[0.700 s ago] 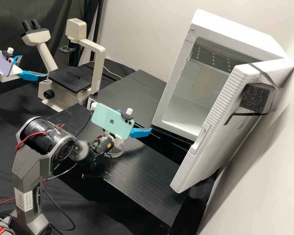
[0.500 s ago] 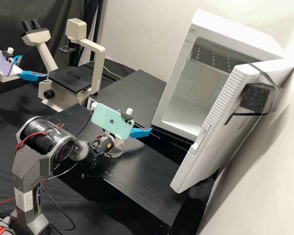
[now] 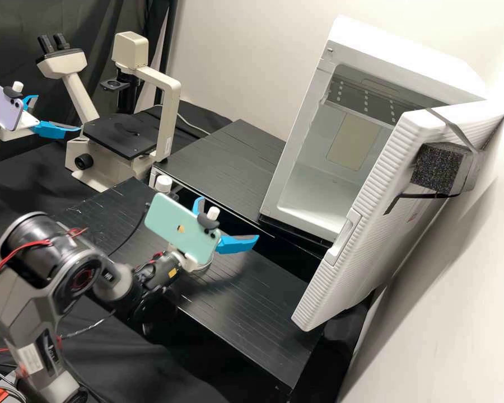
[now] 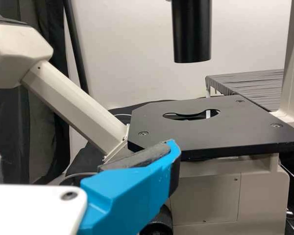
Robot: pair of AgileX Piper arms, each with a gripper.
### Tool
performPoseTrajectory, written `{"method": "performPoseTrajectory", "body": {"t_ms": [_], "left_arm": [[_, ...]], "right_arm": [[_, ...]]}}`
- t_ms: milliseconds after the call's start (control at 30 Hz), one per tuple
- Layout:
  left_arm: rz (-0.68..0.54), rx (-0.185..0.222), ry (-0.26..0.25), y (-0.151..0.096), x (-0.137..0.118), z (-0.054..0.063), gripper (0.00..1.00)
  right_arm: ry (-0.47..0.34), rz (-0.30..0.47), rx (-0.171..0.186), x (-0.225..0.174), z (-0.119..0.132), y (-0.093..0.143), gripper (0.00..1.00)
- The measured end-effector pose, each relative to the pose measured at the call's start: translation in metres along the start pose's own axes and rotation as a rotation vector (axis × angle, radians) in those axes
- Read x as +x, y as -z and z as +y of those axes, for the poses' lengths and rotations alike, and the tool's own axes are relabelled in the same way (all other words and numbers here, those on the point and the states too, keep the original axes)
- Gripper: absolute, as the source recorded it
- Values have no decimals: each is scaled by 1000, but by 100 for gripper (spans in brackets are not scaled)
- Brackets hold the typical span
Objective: Return the petri dish to the incubator.
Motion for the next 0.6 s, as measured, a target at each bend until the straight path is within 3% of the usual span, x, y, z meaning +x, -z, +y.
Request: {"method": "performPoseTrajectory", "body": {"t_ms": [133, 267, 600], "left_arm": [[0, 0, 0, 0, 0, 0, 100], [0, 0, 0, 0, 0, 0, 100], [0, 0, 0, 0, 0, 0, 100]], "right_arm": [[-5, 25, 4, -28, -1, 1, 100], [45, 11, 12, -51, -10, -3, 100], [86, -6, 1, -62, 2, -6, 100]]}}
